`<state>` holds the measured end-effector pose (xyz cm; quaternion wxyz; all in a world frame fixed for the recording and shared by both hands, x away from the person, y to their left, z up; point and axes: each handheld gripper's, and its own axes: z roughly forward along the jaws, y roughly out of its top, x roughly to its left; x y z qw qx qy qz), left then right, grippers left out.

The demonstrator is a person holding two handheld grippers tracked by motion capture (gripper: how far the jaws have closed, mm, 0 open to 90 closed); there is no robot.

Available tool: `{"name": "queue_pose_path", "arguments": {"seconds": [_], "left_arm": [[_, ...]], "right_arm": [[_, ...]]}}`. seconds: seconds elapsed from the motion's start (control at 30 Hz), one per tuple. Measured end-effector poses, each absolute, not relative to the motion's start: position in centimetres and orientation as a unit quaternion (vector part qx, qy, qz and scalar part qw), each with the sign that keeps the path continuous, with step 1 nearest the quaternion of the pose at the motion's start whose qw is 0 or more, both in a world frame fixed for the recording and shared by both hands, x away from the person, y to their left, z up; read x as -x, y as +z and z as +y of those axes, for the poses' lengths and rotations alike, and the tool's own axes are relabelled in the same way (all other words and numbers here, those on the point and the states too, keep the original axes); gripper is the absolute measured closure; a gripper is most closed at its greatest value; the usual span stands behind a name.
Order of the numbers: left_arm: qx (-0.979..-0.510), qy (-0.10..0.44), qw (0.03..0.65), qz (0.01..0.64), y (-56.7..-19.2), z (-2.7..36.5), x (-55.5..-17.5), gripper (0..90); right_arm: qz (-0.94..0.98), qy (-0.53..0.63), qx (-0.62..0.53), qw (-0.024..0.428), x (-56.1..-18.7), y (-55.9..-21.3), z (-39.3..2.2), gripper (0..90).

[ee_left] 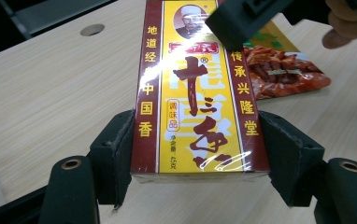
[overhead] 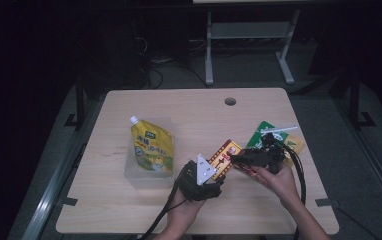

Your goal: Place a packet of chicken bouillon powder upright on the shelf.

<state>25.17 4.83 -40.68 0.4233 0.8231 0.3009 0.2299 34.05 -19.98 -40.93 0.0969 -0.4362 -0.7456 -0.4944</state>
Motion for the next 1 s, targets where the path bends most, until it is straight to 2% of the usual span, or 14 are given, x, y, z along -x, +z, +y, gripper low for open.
{"name": "queue_pose_path", "arguments": {"seconds": [0.2,0.33,0.53,0.83,1.0], "left_arm": [[-0.818,0.227,0.43,0.307,-40.8,4.7,-25.4,32.2],[-0.817,0.228,0.43,0.309,-40.9,4.5,-25.3,32.2],[-0.815,0.222,0.428,0.321,-41.1,4.5,-25.4,32.0],[-0.818,0.209,0.413,0.34,-41.8,4.6,-25.9,31.7],[-0.821,0.196,0.408,0.347,-42.5,4.8,-26.2,31.8]], "right_arm": [[-0.734,-0.5,0.443,0.123,-34.2,-41.1,-19.8,35.3],[-0.733,-0.496,0.449,0.122,-34.2,-41.2,-19.6,34.3],[-0.723,-0.503,0.46,0.113,-34.1,-41.0,-19.5,38.2],[-0.707,-0.522,0.466,0.103,-34.0,-40.6,-19.4,53.4],[-0.701,-0.537,0.455,0.117,-33.9,-40.3,-19.3,63.1]]}}
